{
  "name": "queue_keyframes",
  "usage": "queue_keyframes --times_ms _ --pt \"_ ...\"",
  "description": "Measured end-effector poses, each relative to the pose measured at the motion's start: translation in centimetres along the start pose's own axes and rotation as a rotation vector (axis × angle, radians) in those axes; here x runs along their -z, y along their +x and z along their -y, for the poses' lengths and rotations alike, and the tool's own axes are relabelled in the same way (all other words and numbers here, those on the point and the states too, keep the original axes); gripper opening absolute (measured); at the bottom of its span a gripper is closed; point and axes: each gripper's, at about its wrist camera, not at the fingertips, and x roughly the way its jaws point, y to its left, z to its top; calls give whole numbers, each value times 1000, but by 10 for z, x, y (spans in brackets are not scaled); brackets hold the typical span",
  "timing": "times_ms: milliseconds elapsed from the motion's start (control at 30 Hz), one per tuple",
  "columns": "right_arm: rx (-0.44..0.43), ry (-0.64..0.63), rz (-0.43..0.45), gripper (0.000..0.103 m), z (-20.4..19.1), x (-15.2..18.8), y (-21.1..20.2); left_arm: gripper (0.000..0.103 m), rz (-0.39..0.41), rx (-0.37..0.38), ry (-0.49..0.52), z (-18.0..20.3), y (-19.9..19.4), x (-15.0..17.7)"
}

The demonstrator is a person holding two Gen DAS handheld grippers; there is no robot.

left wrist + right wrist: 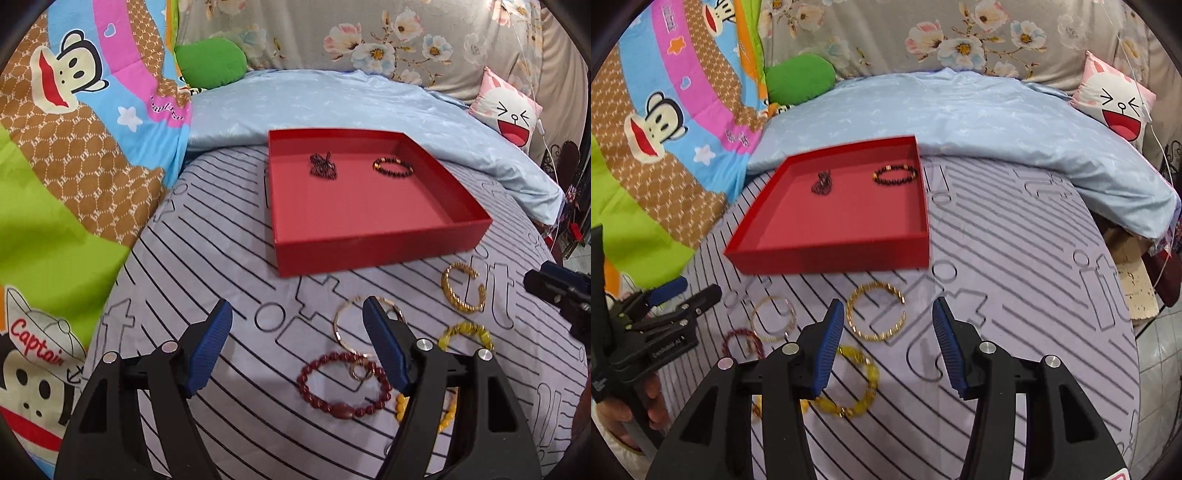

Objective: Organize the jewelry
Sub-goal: 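Withdraw both open tools from the tray toward the remaining bracelets, then grasp the thin gold bangle with the left tool while the right tool grasps the gold twisted cuff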

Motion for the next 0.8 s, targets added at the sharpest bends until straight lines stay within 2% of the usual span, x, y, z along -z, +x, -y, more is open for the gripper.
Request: queue_keyframes --times_ms 267,667,800 --pt "8 43 -27 59 -6 21 29 81 -5 -12 -13 7 6 21" --pt "20 65 -49 61 -16 16 62 82 -26 -15 -47 0 17 27" --pt "51 48 -41 61 -21 15 68 82 -30 -13 -54 -3 20 26"
